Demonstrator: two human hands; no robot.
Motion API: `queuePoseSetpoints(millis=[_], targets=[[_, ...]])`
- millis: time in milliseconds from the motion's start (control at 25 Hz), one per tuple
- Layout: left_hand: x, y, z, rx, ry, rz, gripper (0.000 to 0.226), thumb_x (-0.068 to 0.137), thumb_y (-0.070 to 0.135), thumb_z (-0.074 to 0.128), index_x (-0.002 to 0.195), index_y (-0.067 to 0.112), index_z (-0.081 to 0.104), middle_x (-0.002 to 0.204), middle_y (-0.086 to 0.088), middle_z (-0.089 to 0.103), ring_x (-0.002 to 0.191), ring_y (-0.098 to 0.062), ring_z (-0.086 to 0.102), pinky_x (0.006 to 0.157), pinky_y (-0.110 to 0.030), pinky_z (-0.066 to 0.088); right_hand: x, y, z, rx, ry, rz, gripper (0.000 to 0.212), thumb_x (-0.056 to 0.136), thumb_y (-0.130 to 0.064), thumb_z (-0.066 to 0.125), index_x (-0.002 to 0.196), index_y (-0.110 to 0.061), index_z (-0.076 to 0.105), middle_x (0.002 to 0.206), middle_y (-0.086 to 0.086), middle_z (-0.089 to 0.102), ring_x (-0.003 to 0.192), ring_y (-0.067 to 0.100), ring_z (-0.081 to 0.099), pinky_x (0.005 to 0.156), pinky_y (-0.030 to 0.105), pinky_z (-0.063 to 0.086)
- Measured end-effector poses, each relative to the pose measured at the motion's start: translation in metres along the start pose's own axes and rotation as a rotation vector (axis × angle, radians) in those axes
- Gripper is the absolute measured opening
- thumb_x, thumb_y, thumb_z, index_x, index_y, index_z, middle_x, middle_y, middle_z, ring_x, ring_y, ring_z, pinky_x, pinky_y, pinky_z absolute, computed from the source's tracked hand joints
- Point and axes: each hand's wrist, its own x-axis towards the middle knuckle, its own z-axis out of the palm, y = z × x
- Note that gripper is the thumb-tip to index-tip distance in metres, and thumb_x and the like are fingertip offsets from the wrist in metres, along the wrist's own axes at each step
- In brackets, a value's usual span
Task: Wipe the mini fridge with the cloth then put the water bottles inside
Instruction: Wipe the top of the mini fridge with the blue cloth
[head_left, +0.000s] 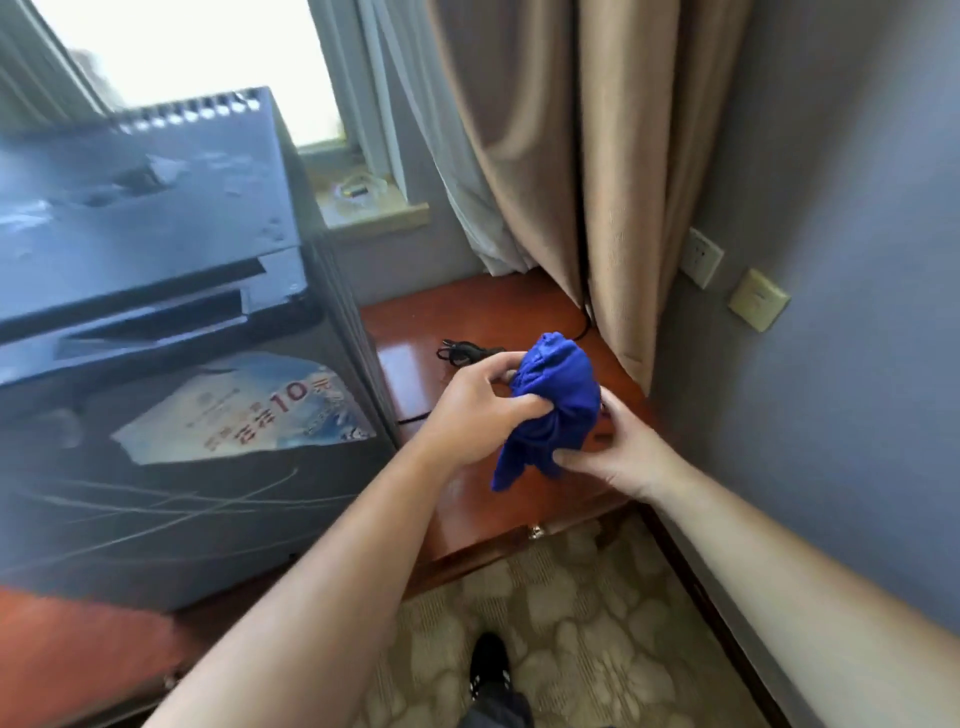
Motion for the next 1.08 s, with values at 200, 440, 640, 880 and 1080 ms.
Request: queuePoseSetpoints(millis=[200, 440, 640, 880, 1080], targets=[[-0.093, 0.062, -0.013, 0.120, 0.075, 0.180, 0.045, 0.085, -0.002, 0.073, 0.122, 0.024, 0.070, 0.090, 0.006, 0.072, 0.071, -0.001, 0.058, 0.071, -0.013, 0.053, -0.057, -0.008, 0.025, 0.120, 0.041, -0.081, 0.045, 0.069, -0.042, 0.082, 0.110, -0.035, 0.066, 0.100, -0.006, 0.078, 0.096, 0.010, 0.073, 0.085, 0.038, 0.058], [-0.169, 0.083, -0.068, 0.390, 0.272, 0.260, 0.053, 0.081, 0.013, 0.079, 0.129, 0.029, 0.066, 0.106, 0.008, 0.070, 0.068, 0.016, 0.054, 0.076, -0.010, 0.042, -0.095, -0.095, 0.051, 0.381, 0.170, -0.159, 0.027, 0.075, -0.026, 0.055, 0.092, -0.009, 0.068, 0.081, 0.017, 0.073, 0.077, 0.019, 0.060, 0.066, 0.035, 0.046], [-0.195, 0.102, -0.138, 0.457, 0.457, 0.369, 0.052, 0.081, 0.015, 0.080, 0.128, 0.034, 0.066, 0.113, 0.005, 0.068, 0.073, 0.011, 0.056, 0.077, -0.014, 0.044, -0.128, -0.206, 0.075, 0.411, 0.214, -0.453, 0.030, 0.083, 0.008, 0.053, 0.088, -0.017, 0.068, 0.078, 0.002, 0.075, 0.072, 0.006, 0.064, 0.063, 0.027, 0.050], [-0.204, 0.127, -0.229, 0.529, 0.589, 0.481, 0.060, 0.084, 0.024, 0.079, 0.139, 0.036, 0.058, 0.116, 0.009, 0.059, 0.078, -0.006, 0.061, 0.077, -0.021, 0.051, -0.138, -0.308, 0.106, 0.291, 0.265, -0.793, 0.037, 0.087, -0.003, 0.059, 0.110, -0.029, 0.069, 0.100, -0.008, 0.077, 0.098, 0.008, 0.073, 0.085, 0.031, 0.058], [-0.172, 0.119, -0.310, 0.669, 0.519, 0.421, 0.076, 0.088, 0.002, 0.068, 0.155, 0.031, 0.045, 0.129, -0.006, 0.052, 0.101, -0.026, 0.064, 0.102, -0.032, 0.050, -0.097, -0.356, 0.138, -0.275, 0.115, -0.726, 0.046, 0.088, -0.033, 0.069, 0.132, -0.040, 0.058, 0.118, -0.030, 0.063, 0.113, -0.018, 0.056, 0.096, 0.003, 0.038]])
